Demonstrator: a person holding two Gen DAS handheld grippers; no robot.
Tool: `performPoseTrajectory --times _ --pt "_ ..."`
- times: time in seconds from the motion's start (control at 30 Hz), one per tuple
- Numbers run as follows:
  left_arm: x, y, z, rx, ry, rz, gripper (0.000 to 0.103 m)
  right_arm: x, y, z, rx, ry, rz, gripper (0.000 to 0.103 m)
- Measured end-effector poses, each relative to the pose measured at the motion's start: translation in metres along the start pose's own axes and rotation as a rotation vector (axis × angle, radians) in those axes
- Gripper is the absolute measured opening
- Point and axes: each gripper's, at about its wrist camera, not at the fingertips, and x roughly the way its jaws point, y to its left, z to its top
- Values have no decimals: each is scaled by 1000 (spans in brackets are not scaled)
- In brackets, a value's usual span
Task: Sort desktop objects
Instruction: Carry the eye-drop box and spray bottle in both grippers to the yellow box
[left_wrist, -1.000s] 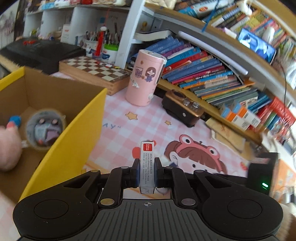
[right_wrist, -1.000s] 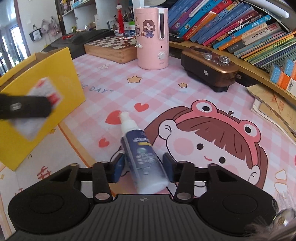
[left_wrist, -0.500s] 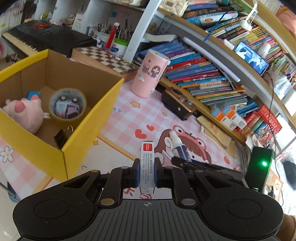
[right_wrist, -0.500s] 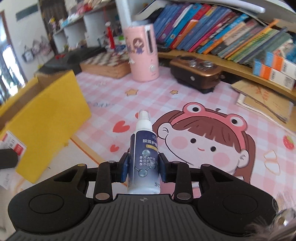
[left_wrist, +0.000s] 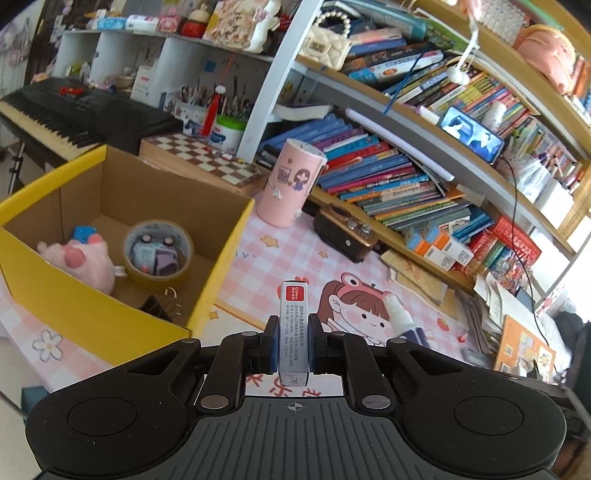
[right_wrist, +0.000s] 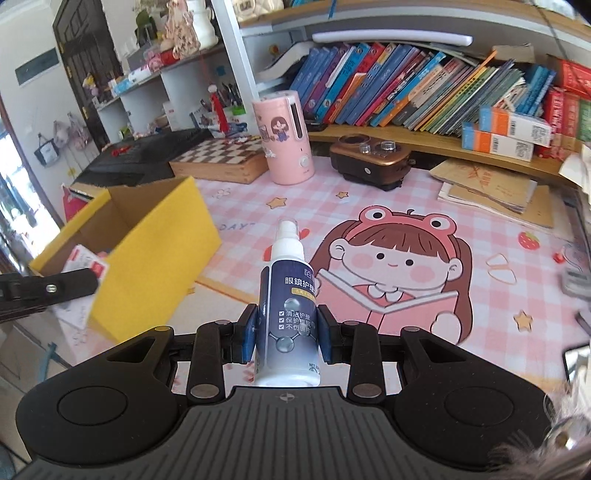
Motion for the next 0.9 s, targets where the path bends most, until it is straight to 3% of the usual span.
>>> performPoseTrajectory --times 0.47,0.9 --pt "-34 32 -12 36 7 -74 13 -40 63 -33 47 -47 -56 30" --pt "-71 80 -31 0 49 -111 13 -52 127 -71 32 0 -84 30"
